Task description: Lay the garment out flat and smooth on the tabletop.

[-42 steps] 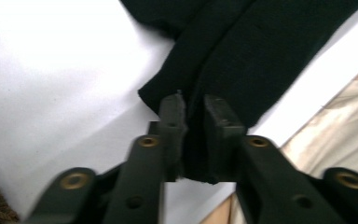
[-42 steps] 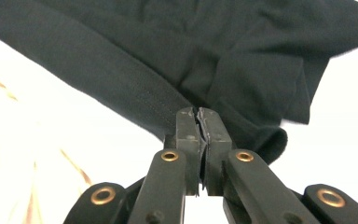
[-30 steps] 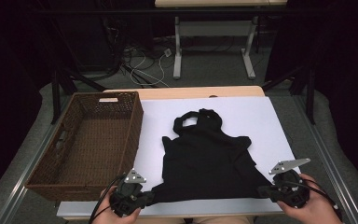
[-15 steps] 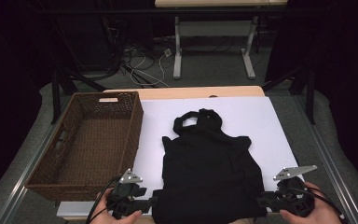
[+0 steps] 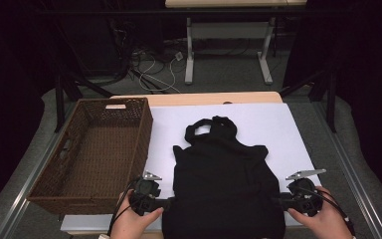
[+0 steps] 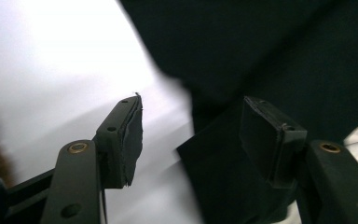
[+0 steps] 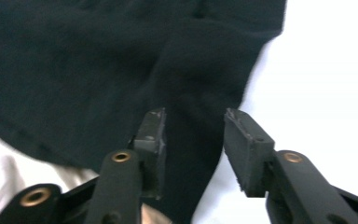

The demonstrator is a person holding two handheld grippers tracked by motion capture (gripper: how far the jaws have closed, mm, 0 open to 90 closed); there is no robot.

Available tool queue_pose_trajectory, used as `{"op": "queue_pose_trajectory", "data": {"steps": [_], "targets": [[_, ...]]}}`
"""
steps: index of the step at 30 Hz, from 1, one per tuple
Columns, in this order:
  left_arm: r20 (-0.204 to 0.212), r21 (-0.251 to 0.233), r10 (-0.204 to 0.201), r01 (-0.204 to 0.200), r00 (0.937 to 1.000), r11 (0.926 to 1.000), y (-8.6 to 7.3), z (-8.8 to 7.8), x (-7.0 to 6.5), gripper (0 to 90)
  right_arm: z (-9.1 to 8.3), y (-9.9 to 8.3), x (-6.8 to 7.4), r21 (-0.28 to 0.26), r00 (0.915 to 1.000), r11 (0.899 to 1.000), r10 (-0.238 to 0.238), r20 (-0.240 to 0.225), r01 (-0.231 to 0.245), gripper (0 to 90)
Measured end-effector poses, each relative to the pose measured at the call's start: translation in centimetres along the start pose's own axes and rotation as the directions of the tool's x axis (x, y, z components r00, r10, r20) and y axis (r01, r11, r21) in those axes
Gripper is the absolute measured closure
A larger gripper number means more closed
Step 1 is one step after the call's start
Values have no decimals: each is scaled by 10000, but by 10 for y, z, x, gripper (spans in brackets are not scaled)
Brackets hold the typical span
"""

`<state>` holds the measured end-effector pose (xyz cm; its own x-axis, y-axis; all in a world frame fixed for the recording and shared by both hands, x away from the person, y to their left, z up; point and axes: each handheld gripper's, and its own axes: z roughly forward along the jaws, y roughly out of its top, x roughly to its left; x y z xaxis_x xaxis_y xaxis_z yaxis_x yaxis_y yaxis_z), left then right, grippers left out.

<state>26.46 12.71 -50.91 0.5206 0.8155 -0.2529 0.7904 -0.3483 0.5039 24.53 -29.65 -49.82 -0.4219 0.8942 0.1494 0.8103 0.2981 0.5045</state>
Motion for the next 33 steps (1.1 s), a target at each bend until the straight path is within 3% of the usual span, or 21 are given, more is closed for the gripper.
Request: {"op": "queue_pose_trajectory", "data": {"steps": [3,8,11,15,18,22,28,33], "targets": [[-27,164,82,-81,10000,9998,1,7,-4,396,4,1,-5,-66,9997,9999,108,241,-107,555],[67,538,-91,87,9999,9985,-2,20,-7,394,10,0,-9,-146,9992,9993,350,202,-348,545],[75,885,101,-107,9999,9960,-5,24,-6,408,14,1,-11,-124,9991,9992,389,143,-387,550],[-52,1274,270,-261,9996,9915,-8,27,-8,589,19,3,-11,50,9983,9984,559,-179,-558,700],[-35,1378,347,-339,9994,9899,-8,25,-7,720,20,3,-8,93,9987,9987,510,-37,-510,859],[-15,1360,370,-365,9993,9900,-10,19,-10,844,16,2,-6,197,9997,9995,228,-23,-227,891],[241,984,205,-228,9995,9949,-16,-8,-13,867,-3,-5,-3,575,10000,9983,47,-65,-43,895],[5,594,354,-353,9994,9976,-23,-33,-19,869,-24,-12,3,766,9991,9969,-131,-400,162,895]]}}
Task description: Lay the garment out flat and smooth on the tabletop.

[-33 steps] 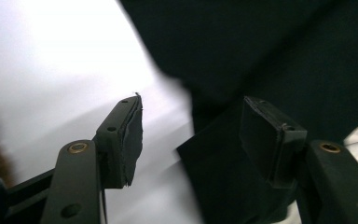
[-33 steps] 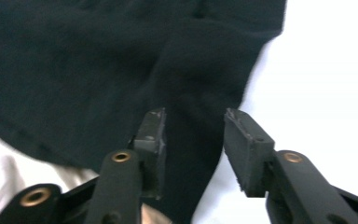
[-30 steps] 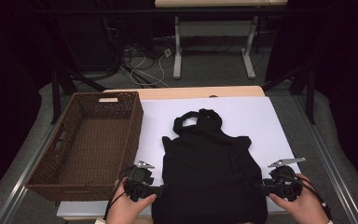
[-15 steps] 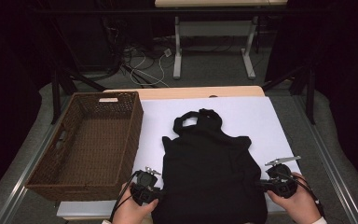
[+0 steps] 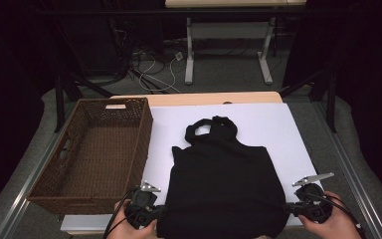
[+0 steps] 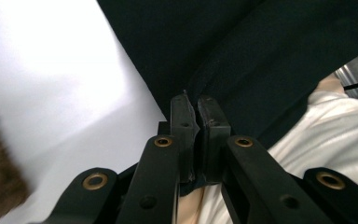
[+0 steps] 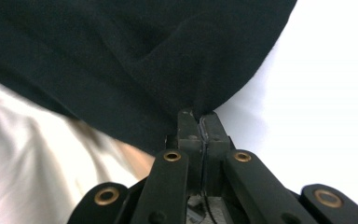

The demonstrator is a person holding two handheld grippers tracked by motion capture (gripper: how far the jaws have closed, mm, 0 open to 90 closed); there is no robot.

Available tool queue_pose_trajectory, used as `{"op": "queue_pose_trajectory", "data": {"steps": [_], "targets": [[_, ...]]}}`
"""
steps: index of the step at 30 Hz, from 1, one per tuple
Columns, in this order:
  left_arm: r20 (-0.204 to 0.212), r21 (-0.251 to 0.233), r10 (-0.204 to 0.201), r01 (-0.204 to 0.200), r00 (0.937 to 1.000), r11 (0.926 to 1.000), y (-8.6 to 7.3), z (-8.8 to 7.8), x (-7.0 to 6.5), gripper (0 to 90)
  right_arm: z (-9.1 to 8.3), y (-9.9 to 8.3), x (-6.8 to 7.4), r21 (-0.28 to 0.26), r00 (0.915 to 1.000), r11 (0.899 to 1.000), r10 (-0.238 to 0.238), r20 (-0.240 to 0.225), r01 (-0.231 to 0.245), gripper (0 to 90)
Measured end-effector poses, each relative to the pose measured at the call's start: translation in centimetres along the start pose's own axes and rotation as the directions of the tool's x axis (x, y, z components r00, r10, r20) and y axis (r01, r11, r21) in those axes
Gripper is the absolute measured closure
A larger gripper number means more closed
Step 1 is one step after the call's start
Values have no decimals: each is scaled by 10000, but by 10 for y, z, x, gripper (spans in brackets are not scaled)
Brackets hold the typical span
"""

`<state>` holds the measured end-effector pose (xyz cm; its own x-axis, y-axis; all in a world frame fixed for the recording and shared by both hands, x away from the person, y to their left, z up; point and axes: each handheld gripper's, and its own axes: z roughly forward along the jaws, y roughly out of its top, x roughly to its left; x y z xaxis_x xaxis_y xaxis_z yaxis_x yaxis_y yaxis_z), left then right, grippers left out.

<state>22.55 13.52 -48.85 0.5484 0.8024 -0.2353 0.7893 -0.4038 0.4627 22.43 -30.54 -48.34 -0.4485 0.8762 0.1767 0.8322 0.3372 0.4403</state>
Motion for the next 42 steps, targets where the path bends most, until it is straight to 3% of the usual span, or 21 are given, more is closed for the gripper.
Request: {"op": "queue_pose_trajectory", "data": {"steps": [1,7,14,15,16,17,20,24,26,32,38,42], "targets": [[13,-9,-29,29,10000,10000,-2,-6,0,869,-3,-1,2,-153,9997,9999,-8,-242,4,895],[327,15,-140,140,9994,9999,-17,-23,-4,874,-20,-5,14,-66,9979,9993,-379,-521,376,895],[918,311,-75,47,9957,9995,-28,-25,-12,866,-26,-15,18,478,9964,9980,-366,-763,403,894],[951,309,-71,42,9954,9995,-29,-24,-13,833,-27,-17,17,699,9965,9966,-388,-745,440,893],[968,354,-28,-7,9953,9994,-28,-24,-12,744,-26,-19,16,529,9963,9983,-218,-833,263,887],[958,295,-103,75,9953,9995,-28,-23,-12,687,-28,-19,15,681,9966,9972,-266,-783,320,864],[723,86,-225,220,9971,9997,-24,-22,-9,616,-31,-21,11,461,9966,9986,-228,-791,265,742],[395,-235,-409,418,9984,9988,-15,-15,-6,537,-27,-16,10,56,9976,10000,2,-691,2,686],[195,-278,-498,503,9986,9983,-9,-8,-4,521,-20,-13,8,-244,9986,9996,152,-513,-164,666],[-283,-489,-531,517,9982,9975,6,14,2,466,-1,-2,8,-227,9994,9992,336,61,-335,609],[-238,-621,-479,463,9986,9970,22,33,7,406,16,7,3,-463,9990,9987,218,398,-199,554],[-360,-590,-420,398,9985,9975,30,45,10,395,26,12,-2,-557,9973,9979,378,630,-343,536]]}}
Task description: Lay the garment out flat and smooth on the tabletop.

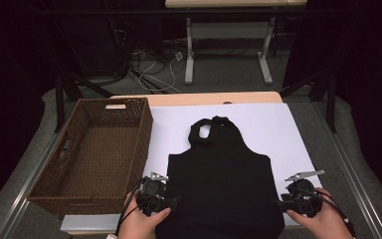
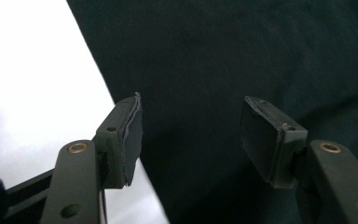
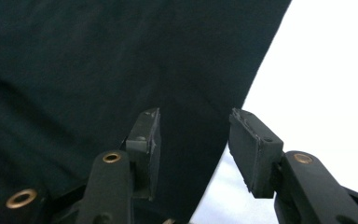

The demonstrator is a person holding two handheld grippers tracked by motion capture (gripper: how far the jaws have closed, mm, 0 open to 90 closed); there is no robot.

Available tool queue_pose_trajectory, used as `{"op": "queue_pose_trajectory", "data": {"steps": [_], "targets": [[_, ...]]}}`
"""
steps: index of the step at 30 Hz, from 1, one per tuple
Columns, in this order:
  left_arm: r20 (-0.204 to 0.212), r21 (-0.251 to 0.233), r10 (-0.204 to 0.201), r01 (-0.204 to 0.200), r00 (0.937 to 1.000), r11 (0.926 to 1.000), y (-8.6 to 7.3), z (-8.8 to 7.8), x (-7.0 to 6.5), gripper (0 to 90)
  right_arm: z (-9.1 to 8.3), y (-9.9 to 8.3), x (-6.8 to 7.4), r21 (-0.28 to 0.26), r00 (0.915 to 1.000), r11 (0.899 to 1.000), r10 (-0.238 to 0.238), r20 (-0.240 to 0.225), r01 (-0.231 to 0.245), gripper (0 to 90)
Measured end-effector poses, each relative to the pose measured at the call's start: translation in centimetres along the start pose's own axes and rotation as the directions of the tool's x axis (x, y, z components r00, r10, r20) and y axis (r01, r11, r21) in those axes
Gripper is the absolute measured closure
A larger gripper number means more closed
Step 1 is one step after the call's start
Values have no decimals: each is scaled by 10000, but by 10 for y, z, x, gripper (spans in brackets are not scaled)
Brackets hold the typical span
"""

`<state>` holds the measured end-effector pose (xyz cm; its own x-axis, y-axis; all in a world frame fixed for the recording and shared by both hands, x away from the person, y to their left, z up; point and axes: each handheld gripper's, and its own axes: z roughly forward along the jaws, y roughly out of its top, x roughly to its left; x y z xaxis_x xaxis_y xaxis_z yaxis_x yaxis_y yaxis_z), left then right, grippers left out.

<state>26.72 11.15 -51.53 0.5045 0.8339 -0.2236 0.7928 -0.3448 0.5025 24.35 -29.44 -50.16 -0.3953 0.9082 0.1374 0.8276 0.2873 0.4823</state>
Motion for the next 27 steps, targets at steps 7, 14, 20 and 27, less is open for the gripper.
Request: {"op": "queue_pose_trajectory", "data": {"steps": [7,14,20,27], "targets": [[-773,164,-13,25,9970,9999,5,22,8,383,16,4,-10,-39,9950,9966,830,552,-829,531],[-1183,75,-99,108,9929,9999,8,32,14,379,32,7,-20,-335,9914,9934,1117,678,-1096,516],[-1740,258,-38,84,9847,9996,10,33,7,486,41,7,-13,-171,9899,9953,962,1042,-949,548],[-1801,637,-97,216,9836,9977,23,38,4,682,46,13,-4,-143,9921,9972,748,1008,-737,702]]}}
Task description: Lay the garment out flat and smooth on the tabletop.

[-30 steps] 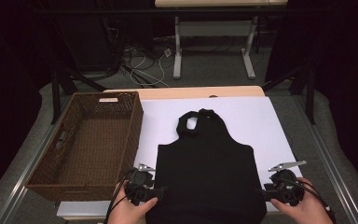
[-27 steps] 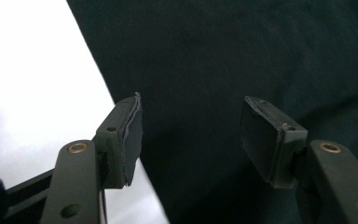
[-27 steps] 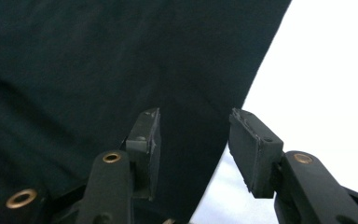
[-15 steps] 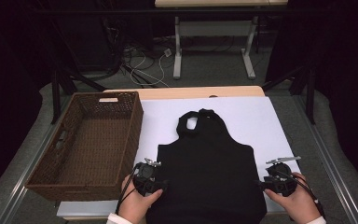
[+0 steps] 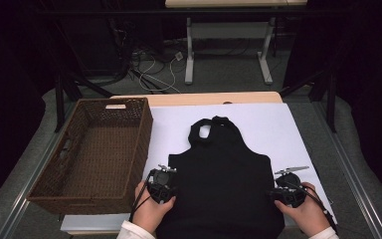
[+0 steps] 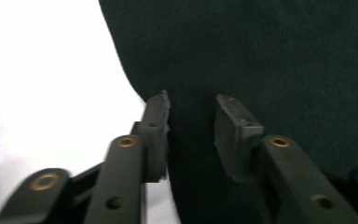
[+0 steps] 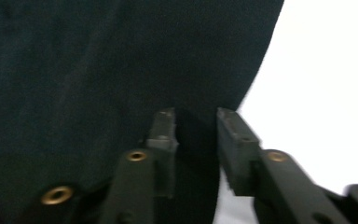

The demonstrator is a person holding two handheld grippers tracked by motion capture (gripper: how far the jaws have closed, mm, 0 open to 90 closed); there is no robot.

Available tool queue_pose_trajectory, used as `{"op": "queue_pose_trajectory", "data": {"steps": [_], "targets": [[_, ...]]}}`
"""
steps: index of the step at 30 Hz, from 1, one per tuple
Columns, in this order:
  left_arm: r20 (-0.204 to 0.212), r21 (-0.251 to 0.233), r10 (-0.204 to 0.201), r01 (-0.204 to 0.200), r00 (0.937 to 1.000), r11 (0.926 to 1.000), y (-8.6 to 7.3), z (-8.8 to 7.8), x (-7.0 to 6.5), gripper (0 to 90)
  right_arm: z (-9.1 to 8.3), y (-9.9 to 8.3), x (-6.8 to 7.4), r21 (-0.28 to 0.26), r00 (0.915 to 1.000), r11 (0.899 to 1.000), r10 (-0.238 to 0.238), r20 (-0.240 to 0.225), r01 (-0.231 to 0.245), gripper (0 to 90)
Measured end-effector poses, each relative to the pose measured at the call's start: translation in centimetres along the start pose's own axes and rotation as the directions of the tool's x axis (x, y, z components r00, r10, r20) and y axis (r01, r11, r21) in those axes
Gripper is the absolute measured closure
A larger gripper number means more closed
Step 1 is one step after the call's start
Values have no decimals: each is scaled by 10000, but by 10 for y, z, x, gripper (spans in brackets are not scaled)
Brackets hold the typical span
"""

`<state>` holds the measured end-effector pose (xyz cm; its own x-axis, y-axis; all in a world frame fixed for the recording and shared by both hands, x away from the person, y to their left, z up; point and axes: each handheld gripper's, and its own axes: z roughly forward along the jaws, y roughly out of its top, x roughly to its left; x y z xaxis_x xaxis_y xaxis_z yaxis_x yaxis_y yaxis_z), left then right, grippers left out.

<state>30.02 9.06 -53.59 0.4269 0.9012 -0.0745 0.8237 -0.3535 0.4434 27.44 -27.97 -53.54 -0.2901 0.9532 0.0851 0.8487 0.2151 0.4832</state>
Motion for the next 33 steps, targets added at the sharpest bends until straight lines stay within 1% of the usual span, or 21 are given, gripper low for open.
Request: {"op": "queue_pose_trajectory", "data": {"steps": [2,4,6,7,8,9,10,11,12,17,19,20,21,22,25,26,27,29,31,32,33], "targets": [[39,75,-72,72,10000,9999,2,0,0,710,0,2,2,144,10000,9999,15,41,-15,738],[78,17,-74,74,9999,10000,2,1,0,760,0,3,0,191,10000,9998,32,-19,-32,803],[269,-41,-64,66,9996,10000,1,1,3,823,0,3,-1,303,9993,9993,222,-296,-213,868],[368,-108,-150,154,9992,9998,1,1,3,855,1,2,-1,161,9989,9996,235,-403,-228,879],[419,-96,-75,79,9991,9999,1,1,4,865,0,2,-1,225,9992,9996,188,-340,-181,882],[444,-35,-23,24,9990,10000,0,0,4,869,0,2,-1,276,9993,9995,189,-324,-180,884],[565,-11,-162,163,9983,9999,-1,-1,3,871,-1,2,-1,312,9991,9993,225,-359,-214,885],[598,6,-79,79,9982,10000,-1,-3,4,872,-2,2,-2,288,9992,9996,55,-407,-43,886],[628,-25,-48,49,9980,10000,-3,-5,3,873,-3,1,-1,315,9988,9994,154,-457,-139,887],[754,-169,126,-114,9971,9998,-12,-25,1,874,-19,-2,-5,441,9986,9989,151,-500,-129,889],[828,-190,196,-181,9964,9997,-17,-33,1,875,-26,-5,-7,455,9987,9990,47,-500,-25,888],[895,-244,223,-202,9957,9995,-19,-38,0,874,-30,-7,-8,486,9979,9988,-81,-637,112,889],[975,-260,266,-242,9949,9994,-22,-43,1,875,-34,-8,-7,547,9985,9984,-90,-548,120,889],[1099,-276,307,-278,9935,9992,-25,-48,1,874,-38,-10,-8,549,9981,9980,-282,-553,312,889],[1485,-373,187,-133,9887,9992,-33,-60,3,874,-48,-15,-8,485,9975,9980,-373,-596,402,888],[1545,-420,162,-98,9879,9991,-37,-65,3,875,-52,-17,-8,606,9966,9967,-500,-653,540,889],[1552,-456,222,-153,9876,9988,-40,-68,3,875,-56,-19,-7,639,9960,9965,-500,-734,547,889],[1635,-538,151,-64,9864,9985,-46,-75,3,875,-63,-21,-6,600,9950,9958,-638,-769,684,889],[1572,-560,209,-122,9874,9984,-50,-83,3,875,-69,-22,-5,566,9950,9954,-735,-679,774,889],[1573,-579,221,-131,9873,9982,-53,-86,3,875,-72,-23,-4,558,9940,9952,-761,-788,806,889],[1644,-656,228,-121,9861,9978,-55,-90,3,875,-74,-24,-3,528,9942,9952,-779,-739,819,888]]}}
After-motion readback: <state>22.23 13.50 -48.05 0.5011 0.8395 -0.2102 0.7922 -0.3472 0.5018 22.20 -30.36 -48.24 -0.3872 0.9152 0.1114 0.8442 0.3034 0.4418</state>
